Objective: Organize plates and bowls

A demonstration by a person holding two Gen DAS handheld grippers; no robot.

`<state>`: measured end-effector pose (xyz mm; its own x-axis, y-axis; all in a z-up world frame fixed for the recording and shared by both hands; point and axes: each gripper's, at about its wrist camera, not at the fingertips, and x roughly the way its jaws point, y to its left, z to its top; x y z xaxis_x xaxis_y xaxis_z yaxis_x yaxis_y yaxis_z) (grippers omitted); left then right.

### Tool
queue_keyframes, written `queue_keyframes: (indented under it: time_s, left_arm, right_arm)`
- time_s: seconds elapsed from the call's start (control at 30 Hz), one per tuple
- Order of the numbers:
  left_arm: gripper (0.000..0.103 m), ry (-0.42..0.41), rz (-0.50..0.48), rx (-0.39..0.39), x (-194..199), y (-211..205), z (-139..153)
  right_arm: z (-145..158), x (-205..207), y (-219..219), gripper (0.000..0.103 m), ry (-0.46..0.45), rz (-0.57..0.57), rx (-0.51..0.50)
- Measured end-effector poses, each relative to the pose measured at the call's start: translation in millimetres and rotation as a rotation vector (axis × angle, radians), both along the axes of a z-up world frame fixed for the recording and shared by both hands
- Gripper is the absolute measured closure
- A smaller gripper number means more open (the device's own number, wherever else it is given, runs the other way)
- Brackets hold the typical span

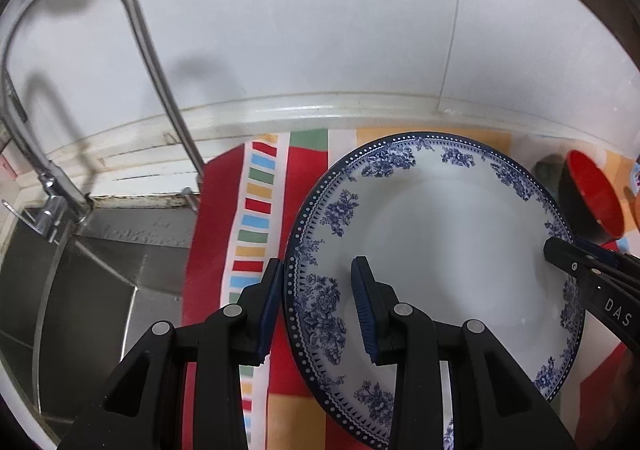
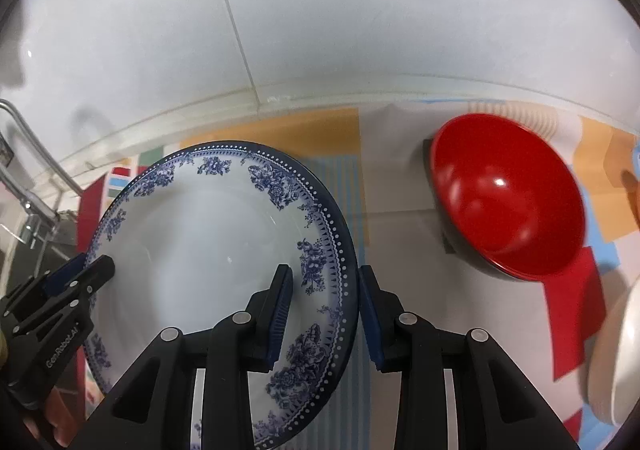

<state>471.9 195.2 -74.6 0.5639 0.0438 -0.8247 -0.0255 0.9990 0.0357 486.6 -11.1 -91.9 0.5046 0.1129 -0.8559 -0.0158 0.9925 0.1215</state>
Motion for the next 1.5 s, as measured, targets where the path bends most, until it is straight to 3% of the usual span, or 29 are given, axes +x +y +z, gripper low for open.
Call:
queue_keyframes:
  time_s: [0.3,0.73,1.07,1.5]
  left_arm:
    - [0.069,-0.026,0.019,-0.026,-42.3,1.6,33.4]
    - [0.069,-0.04,0.038,-0.03,-117.3,4.6,55.2]
    - [0.069,-0.027,0.057,-0.023,-167.6,6.4,59.7]
    - [0.069,0.057,0.072,-0.043,-215.2,7.4,46.0]
  right_arm:
    - [34.0,-38.2,-3.2,0.069,-0.044,-0.004,-0.01]
    - [60.6,-104.1,1.0,0.069,-0.081,0.01,-0.023]
    - [62.5,-153.8,3.9,0.069,-0.064,0.054,-0.033]
    - [52.4,-197.8,7.4,0.069,-0.012,0.093,-0.064]
